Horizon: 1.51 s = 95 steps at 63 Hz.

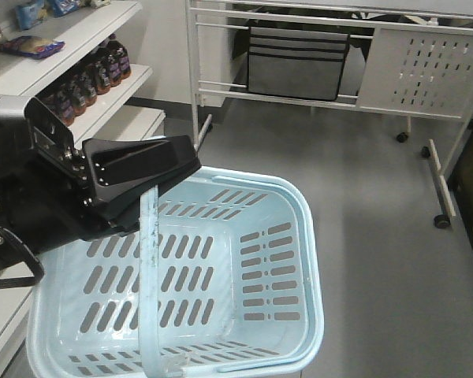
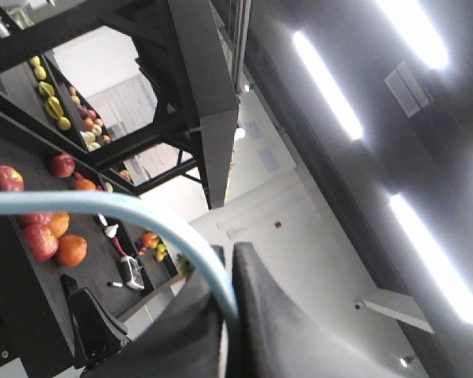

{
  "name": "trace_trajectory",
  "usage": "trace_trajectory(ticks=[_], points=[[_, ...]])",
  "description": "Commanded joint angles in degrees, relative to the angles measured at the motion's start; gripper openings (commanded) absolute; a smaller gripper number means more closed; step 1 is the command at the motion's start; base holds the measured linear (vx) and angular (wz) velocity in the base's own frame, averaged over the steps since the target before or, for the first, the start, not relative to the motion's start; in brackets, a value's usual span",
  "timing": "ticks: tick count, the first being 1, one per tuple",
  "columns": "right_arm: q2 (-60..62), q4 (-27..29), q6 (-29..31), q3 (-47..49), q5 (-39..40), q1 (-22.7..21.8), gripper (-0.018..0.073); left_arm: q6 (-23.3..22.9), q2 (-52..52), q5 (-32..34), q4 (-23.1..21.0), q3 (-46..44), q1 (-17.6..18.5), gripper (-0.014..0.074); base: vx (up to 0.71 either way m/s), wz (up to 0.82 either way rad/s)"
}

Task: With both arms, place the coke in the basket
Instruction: 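Turn the base away from the drink shelf carrying the basket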

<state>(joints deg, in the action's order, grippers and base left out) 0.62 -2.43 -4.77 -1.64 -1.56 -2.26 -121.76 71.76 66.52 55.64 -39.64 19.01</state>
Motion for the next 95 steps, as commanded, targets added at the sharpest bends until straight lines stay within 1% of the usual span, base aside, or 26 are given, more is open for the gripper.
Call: trace_trajectory(ticks=[1,58,95], points=[[0.7,-0.2,0.4,-0.4,4.4,-0.5,-0.0005,0.4,-1.4,12.2,-4.4,-1.6,0.3,-0.0006,0.12,-0.32],[0.7,-0.2,0.4,-0.4,4.4,-0.5,-0.0005,0.4,-1.4,12.2,-4.4,-1.6,0.3,-0.0006,0.15,-0.27],[0.7,-0.2,0.4,-0.4,4.4,-0.5,-0.0005,0.4,-1.4,12.2,-4.4,-1.6,0.3,-0.0006,0.24,-0.04]])
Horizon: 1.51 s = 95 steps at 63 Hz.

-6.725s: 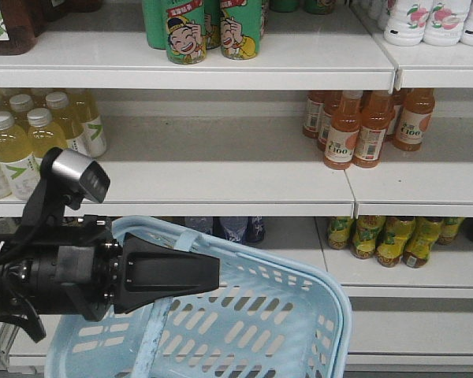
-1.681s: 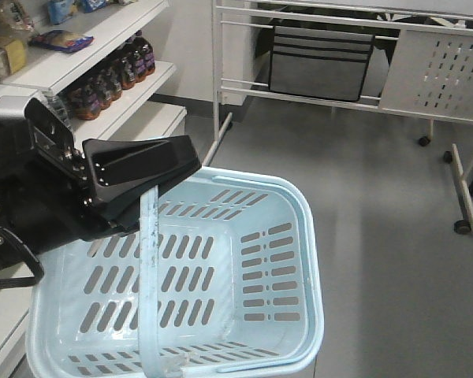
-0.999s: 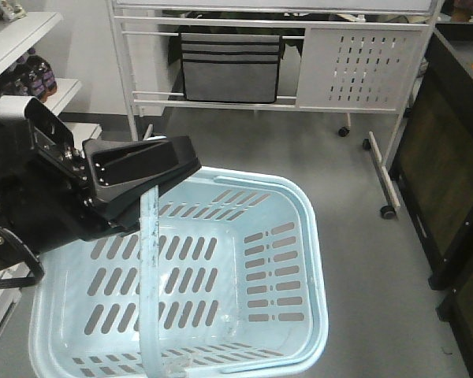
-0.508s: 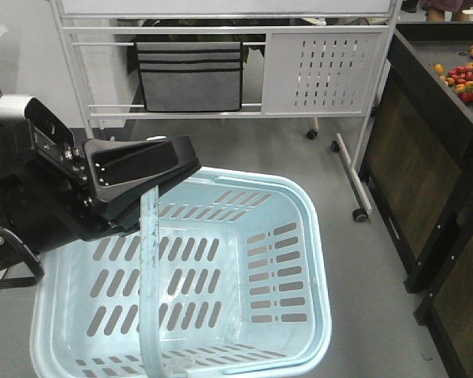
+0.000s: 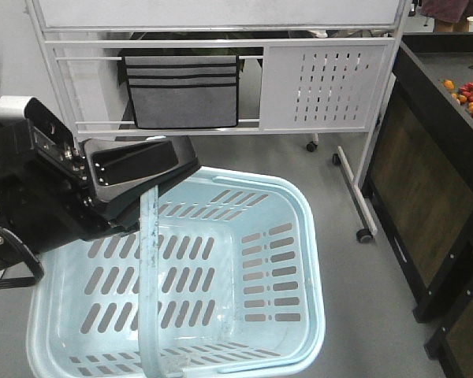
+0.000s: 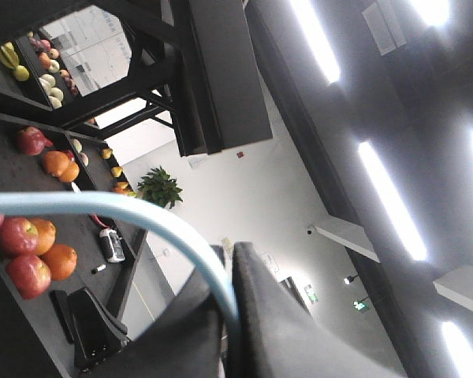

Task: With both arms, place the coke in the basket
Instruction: 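Turn the base away from the drink shelf carrying the basket, then drive the base toward the snack shelf with the red Coca-Cola bottle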

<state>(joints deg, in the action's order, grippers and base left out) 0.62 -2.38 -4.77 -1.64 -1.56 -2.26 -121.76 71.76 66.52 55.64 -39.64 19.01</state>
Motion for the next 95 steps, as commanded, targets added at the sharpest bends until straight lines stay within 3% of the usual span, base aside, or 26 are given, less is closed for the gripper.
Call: trace_trajectory(ticks=[1,95], points=[[0.7,-0.2,0.4,-0.4,4.4,-0.5,-0.0005,0.4,-1.4,12.2,-4.4,-1.6,0.3,-0.0006,0.28,0.0],[0.7,-0.2,0.4,-0.4,4.4,-0.5,-0.0005,0.4,-1.4,12.2,-4.4,-1.6,0.3,-0.0006,0.28,0.07]])
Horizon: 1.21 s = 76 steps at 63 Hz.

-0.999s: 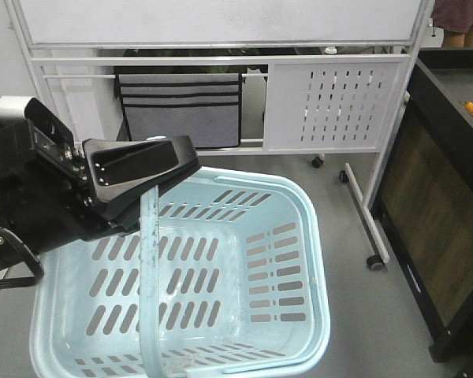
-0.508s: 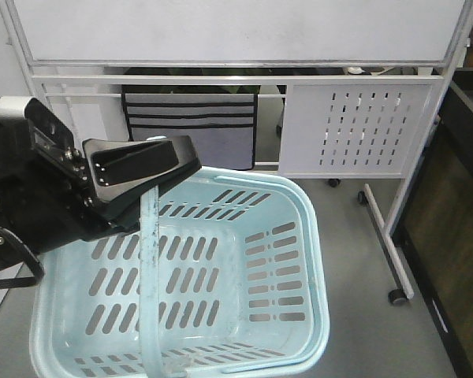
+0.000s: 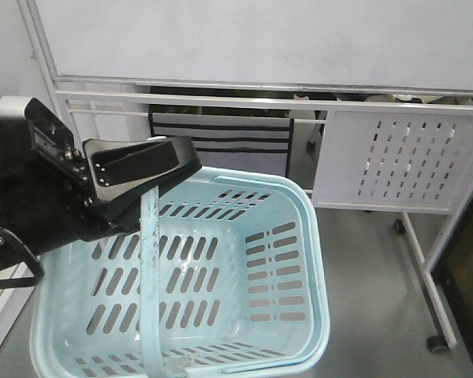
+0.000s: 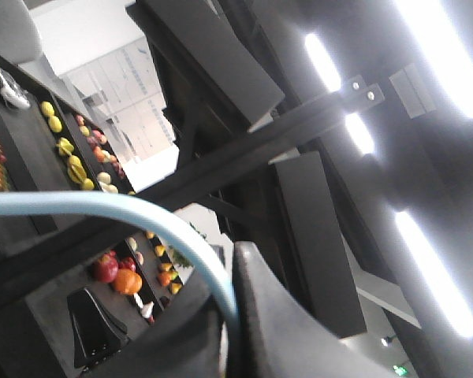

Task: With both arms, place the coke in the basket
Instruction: 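Drive the base toward the snack shelf with the red Coca-Cola bottle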

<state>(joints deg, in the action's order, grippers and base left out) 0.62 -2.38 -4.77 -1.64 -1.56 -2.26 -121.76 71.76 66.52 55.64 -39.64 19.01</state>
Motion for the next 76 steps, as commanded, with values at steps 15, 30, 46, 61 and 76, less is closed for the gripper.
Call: trace_trajectory(ticks=[15,30,46,61,76], points=[[0.7,-0.2,0.4,-0.4,4.4,-0.5,-0.0005,0.4,-1.4,12.2,-4.4,-1.6,0.3,-0.0006,0.24,0.3],[0.7,-0.2,0.4,-0.4,4.4,-0.5,-0.0005,0.4,-1.4,12.2,-4.4,-1.6,0.3,-0.0006,0.21,0.48],[0.7,-0.2,0.4,-0.4,4.4,-0.5,-0.0005,0.4,-1.4,12.2,-4.4,-1.6,0.3,-0.0006,0.18,0.61],[0.7,-0.2,0.4,-0.4,4.4,-0.5,-0.0005,0.4,-1.4,12.2,-4.4,-1.6,0.3,-0.0006,0.14,0.62],[0.7,-0.2,0.4,-0.4,4.4,-0.5,-0.0005,0.4,-1.4,12.2,-4.4,-1.6,0.3,-0.0006,0.13,0.56]])
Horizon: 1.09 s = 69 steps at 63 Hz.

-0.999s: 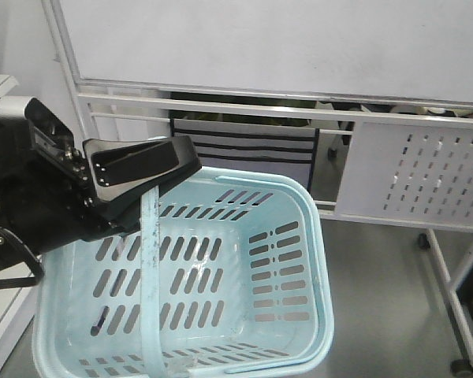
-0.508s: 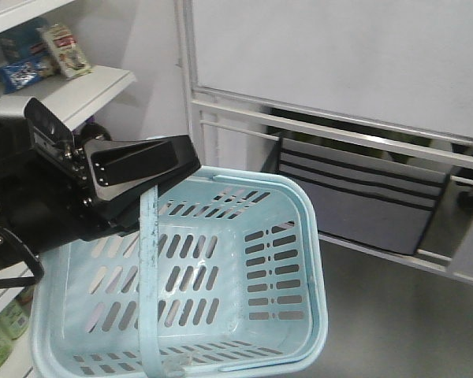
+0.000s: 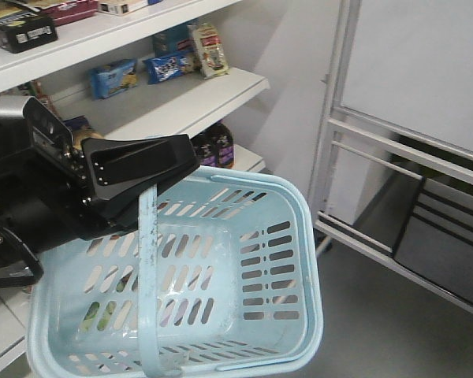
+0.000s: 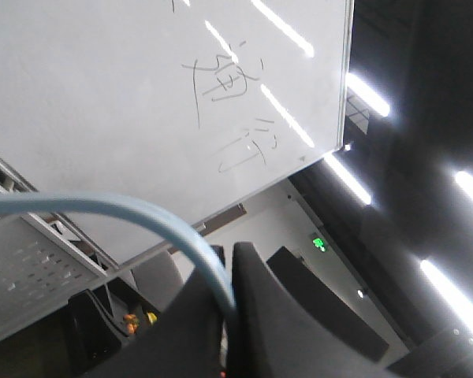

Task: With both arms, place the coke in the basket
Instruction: 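Drive the base toward the snack shelf with the red Coca-Cola bottle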

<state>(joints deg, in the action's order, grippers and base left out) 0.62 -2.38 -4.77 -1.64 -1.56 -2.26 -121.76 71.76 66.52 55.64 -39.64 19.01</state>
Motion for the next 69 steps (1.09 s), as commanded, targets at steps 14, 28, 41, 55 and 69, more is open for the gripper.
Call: trace_trajectory(ticks=[14,28,41,55,69], points=[[0.7,-0.2,0.4,-0.4,4.4,-0.5,-0.0005,0.4,-1.4,12.2,-4.4,-1.6,0.3,-0.0006,0.11,0.48],[0.7,-0.2,0.4,-0.4,4.4,-0.5,-0.0005,0.4,-1.4,12.2,-4.4,-1.6,0.3,-0.0006,0.09,0.44],[0.7,-0.2,0.4,-0.4,4.4,-0.5,-0.0005,0.4,-1.4,12.2,-4.4,-1.6,0.3,-0.0006,0.08,0.44],[0.7,-0.2,0.4,-0.4,4.4,-0.5,-0.0005,0.4,-1.4,12.2,-4.4,-1.6,0.3,-0.0006,0.08,0.45],[0.7,-0.2,0.4,-0.4,4.4,-0.5,-0.0005,0.4,-1.4,12.2,-4.4,-1.6,0.3,-0.0006,0.08,0.41]])
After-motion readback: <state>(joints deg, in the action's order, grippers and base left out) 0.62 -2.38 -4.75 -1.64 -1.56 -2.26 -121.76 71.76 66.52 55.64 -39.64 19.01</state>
